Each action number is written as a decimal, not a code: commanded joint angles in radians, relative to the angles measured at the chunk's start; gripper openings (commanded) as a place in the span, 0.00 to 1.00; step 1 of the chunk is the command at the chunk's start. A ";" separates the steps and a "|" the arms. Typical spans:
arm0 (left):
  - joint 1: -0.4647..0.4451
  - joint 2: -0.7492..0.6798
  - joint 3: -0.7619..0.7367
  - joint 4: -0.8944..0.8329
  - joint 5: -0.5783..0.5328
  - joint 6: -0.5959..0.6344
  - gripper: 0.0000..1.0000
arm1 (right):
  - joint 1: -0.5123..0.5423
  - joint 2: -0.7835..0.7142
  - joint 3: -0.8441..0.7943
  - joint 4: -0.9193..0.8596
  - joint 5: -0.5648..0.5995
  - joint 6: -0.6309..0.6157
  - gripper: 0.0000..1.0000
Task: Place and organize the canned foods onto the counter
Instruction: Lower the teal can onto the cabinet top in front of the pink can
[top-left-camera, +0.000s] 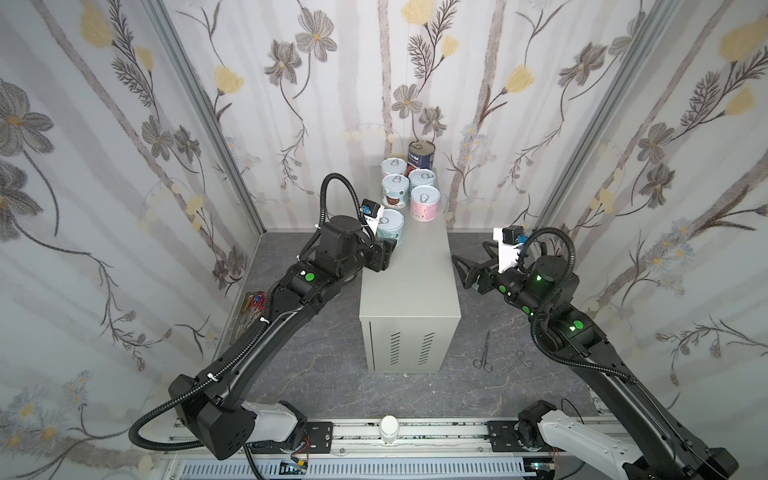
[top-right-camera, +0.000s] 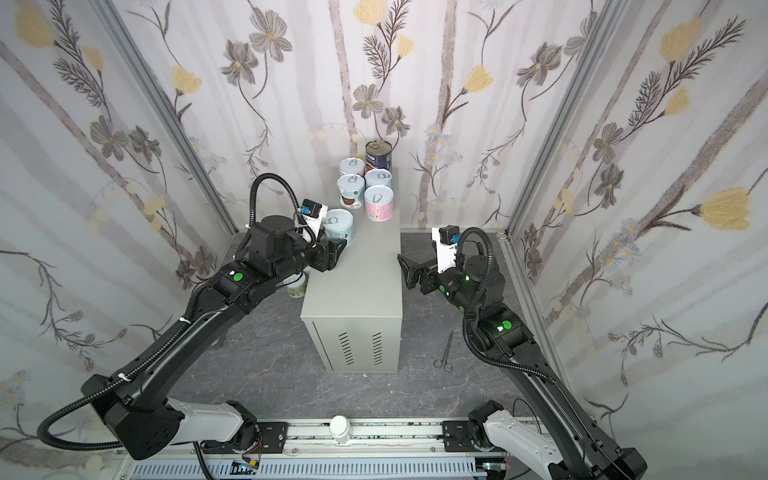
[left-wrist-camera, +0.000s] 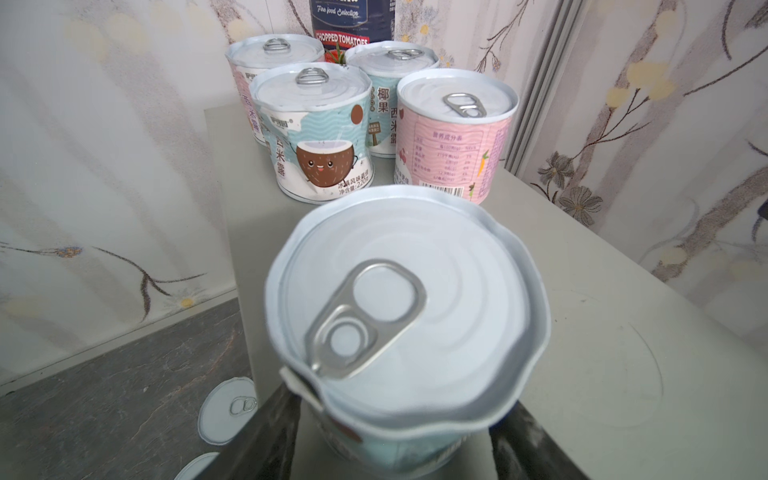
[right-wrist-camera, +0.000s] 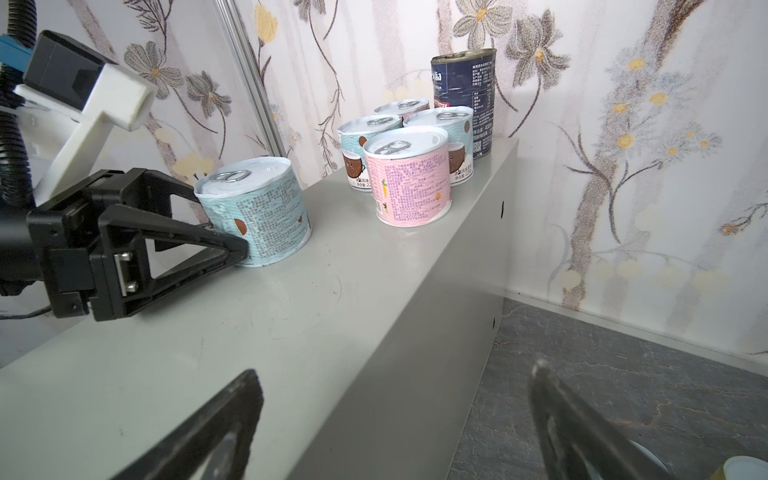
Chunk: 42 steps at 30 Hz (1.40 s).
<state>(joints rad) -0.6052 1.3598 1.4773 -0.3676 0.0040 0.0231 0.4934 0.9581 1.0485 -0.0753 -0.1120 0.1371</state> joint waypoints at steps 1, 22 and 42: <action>0.007 0.018 0.014 0.056 0.006 0.008 0.69 | 0.000 0.004 0.010 0.022 0.024 -0.010 1.00; 0.056 0.126 0.073 0.102 0.035 0.007 0.69 | 0.001 0.039 0.016 0.016 -0.005 -0.032 1.00; 0.081 0.217 0.162 0.096 0.070 0.024 0.69 | 0.000 0.087 0.027 0.052 0.010 -0.044 1.00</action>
<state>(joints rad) -0.5262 1.5677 1.6238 -0.2890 0.0551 0.0273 0.4934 1.0431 1.0657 -0.0700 -0.1062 0.1112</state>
